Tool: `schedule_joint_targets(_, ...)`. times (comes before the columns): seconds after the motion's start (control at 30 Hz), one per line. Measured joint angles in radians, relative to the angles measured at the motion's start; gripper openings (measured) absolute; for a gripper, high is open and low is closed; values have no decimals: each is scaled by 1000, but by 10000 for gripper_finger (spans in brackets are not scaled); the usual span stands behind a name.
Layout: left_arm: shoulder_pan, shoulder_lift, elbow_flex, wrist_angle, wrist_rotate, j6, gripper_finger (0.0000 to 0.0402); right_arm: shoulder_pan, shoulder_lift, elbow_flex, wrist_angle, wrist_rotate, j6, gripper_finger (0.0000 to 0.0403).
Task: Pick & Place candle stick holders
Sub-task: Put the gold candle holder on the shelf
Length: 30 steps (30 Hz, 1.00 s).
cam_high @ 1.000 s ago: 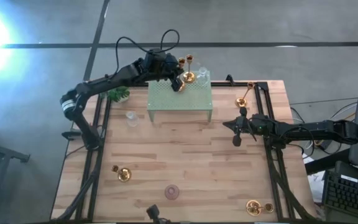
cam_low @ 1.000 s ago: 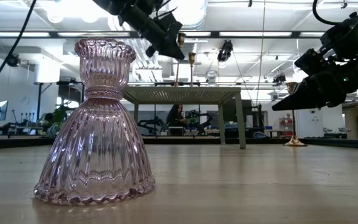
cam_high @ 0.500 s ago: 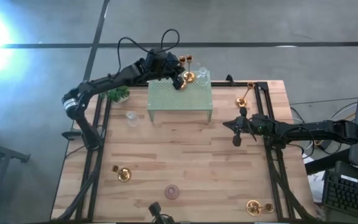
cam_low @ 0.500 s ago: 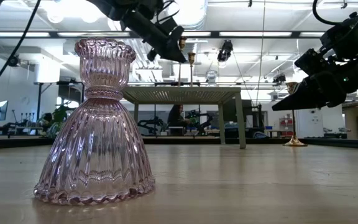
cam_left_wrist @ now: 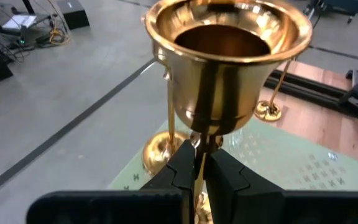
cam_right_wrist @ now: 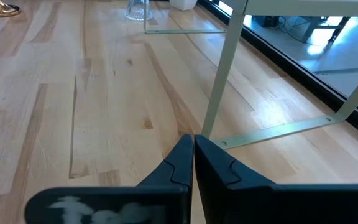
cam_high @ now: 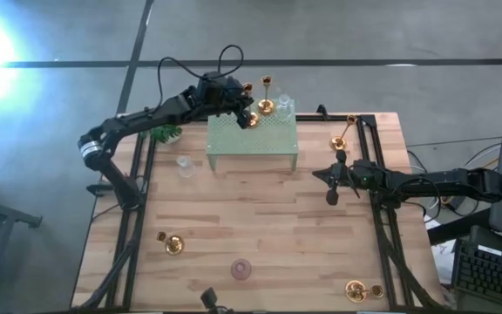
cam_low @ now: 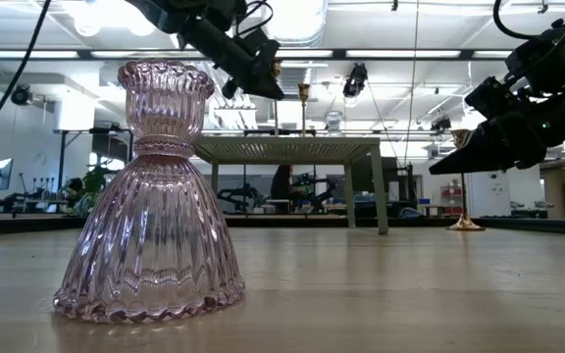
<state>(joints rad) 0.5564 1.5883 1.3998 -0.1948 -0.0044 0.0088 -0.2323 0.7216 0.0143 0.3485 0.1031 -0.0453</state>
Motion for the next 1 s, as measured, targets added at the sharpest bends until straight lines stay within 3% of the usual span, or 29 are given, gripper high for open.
schedule_joint_targets(1.0, 6, 11, -23, 76, -5, 70, 21, 0, 0, 0, 0, 0, 0, 8)
